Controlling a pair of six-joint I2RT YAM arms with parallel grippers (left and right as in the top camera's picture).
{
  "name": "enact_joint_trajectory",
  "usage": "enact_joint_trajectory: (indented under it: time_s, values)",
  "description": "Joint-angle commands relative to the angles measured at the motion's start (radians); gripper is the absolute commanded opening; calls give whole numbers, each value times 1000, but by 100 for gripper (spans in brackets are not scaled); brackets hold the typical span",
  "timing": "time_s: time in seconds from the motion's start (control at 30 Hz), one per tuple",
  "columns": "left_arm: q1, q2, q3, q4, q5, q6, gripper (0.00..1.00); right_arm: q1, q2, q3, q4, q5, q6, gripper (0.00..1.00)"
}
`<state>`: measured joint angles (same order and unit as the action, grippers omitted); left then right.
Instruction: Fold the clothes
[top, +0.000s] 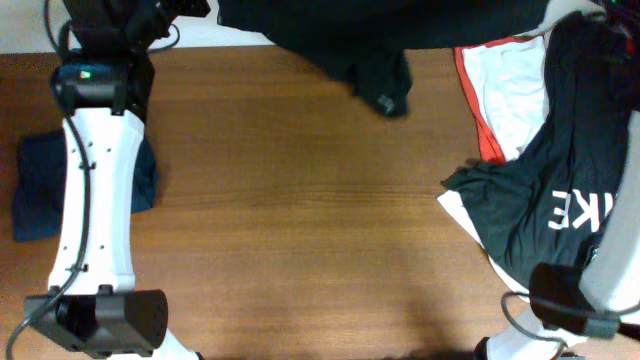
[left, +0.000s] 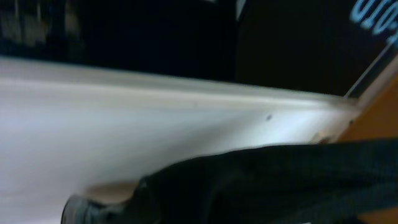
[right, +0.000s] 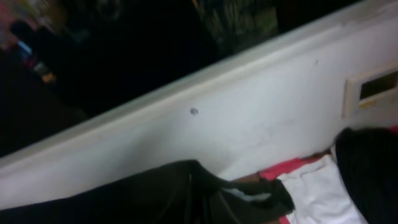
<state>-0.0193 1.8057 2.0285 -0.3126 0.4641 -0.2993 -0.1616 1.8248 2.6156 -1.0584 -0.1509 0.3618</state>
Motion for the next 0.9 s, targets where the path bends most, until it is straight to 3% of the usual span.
enact_joint_trajectory:
  time_s: [0.0, 0.13, 0.17, 0.23, 0.37, 0.57, 0.67, 0.87]
  values:
    - [115, -34, 74, -364, -195, 9, 1, -112, -49, 29, -186, 211, -64, 4]
    - [72, 10, 26, -852, -196, 71, 0, -92, 15, -68, -605, 216, -94, 4]
    - [56, 32, 11, -917, -196, 89, 0, -93, 27, -102, -640, 219, -102, 4]
    - [6, 82, -64, -1027, -199, 93, 0, -93, 27, -338, -640, 208, -142, 4]
    - [-50, 103, -325, -1118, -203, 141, 0, -95, 27, -747, -636, 223, -141, 4]
    - [-24, 42, -690, -1139, -223, 163, 0, -99, 3, -961, -618, 257, -118, 4]
    - [0, -156, -793, -1141, -229, 163, 0, -115, -110, -969, -631, 257, -99, 4]
    - [74, -563, -811, -1330, -225, 158, 0, -138, -432, -1075, -631, 256, -92, 4]
